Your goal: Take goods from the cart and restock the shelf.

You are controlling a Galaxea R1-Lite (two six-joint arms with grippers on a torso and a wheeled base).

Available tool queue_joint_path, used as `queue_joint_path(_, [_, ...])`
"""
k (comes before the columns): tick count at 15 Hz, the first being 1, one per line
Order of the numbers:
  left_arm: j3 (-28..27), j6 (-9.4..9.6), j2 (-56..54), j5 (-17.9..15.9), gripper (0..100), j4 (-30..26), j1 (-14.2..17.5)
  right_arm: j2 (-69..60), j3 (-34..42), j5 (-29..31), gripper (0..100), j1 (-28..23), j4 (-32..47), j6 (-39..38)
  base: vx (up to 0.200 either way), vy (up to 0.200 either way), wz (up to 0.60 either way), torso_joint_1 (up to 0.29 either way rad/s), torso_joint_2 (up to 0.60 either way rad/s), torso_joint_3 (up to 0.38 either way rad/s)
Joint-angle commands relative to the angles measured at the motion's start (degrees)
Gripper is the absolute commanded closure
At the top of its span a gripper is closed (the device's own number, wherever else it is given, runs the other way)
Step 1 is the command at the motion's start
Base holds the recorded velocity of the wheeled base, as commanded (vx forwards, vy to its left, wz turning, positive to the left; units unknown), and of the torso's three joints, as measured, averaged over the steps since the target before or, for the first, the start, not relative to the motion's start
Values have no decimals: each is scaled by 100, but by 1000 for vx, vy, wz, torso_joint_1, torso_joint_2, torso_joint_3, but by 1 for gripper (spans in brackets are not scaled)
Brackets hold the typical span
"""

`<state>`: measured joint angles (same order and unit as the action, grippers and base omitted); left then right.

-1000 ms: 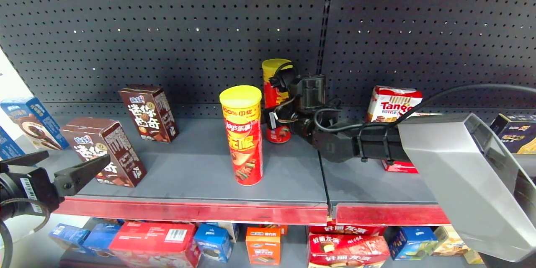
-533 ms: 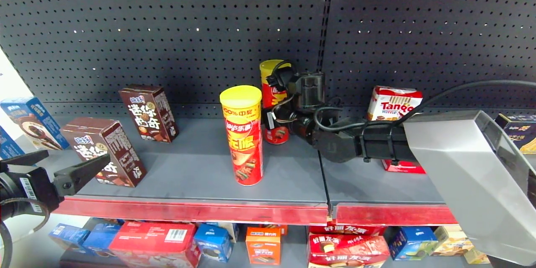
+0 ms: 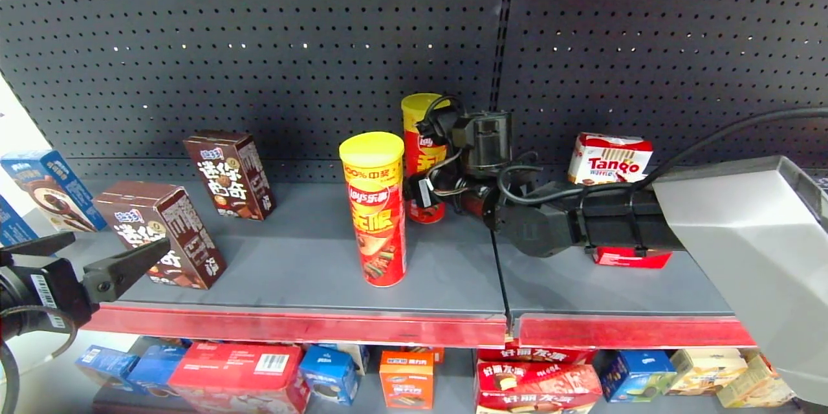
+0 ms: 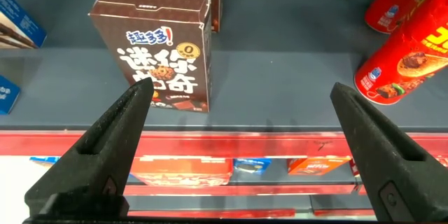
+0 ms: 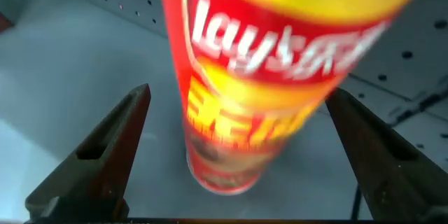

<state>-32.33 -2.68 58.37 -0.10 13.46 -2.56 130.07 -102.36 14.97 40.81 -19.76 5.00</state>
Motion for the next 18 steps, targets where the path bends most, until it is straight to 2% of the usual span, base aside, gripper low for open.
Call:
queue_joint_path(1, [-10,-4,-1,1,0,8,1,-263,278,-3,0,41,-10,-8,0,0,0,0,0,0])
queue_joint_path(10, [-19,-4,-1,1,0,16,1,-1072,1219,-20,0,6,-19,-25,0,0,0,0,0,0])
queue_joint_path(14, [-19,-4,8,1,0,8,1,-1485,1887,-29,0,-30,-28,-34,0,0,0,0,0,0])
queue_joint_path(18, [-45,-4,8,1,0,16,1,-1573,2107,24,0,-276,-63,-43,0,0,0,0,0,0])
